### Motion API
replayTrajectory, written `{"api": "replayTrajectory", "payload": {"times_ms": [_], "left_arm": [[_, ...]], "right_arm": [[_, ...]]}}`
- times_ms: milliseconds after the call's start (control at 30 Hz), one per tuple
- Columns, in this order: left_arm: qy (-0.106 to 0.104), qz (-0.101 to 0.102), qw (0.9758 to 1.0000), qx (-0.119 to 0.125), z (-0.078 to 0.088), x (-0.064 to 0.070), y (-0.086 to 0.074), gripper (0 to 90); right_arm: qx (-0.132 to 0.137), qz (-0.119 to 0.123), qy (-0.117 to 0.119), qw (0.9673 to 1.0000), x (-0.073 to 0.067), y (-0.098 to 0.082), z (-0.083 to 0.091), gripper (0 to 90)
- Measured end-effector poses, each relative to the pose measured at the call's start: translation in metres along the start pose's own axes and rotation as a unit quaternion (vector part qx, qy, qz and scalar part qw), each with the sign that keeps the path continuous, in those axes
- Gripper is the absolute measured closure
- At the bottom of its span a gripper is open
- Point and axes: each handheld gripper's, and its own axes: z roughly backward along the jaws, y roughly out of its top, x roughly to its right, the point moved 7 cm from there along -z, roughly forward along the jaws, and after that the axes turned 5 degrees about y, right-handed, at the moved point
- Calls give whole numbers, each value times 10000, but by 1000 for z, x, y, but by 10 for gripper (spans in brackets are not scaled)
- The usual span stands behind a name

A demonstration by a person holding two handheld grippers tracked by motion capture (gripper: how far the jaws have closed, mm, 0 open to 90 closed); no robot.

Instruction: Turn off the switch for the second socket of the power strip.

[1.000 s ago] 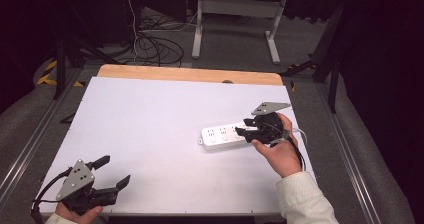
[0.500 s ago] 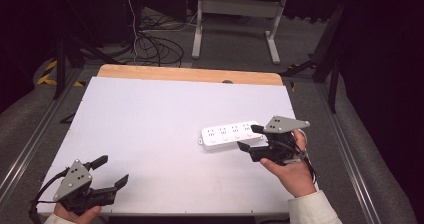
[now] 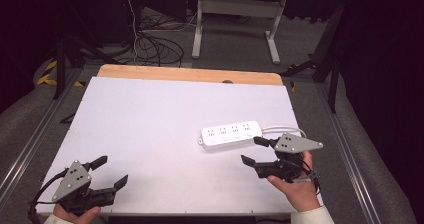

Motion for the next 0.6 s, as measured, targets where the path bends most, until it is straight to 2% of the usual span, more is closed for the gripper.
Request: {"api": "replayTrajectory", "payload": {"times_ms": [67,200,333,600], "left_arm": [[23,-15,10000,-1,1,-1,0,161],[25,10,10000,31,2,0,0,161],[20,23,10000,61,3,1,-1,161],[91,-76,9998,188,3,0,-1,159]], "right_arm": [[84,-50,104,9999,-2,-5,0,285],[33,-40,173,9998,-5,-17,-2,269],[-9,-26,123,9999,-7,-29,-6,242],[-158,-243,133,9995,-3,-57,-13,200]]}}
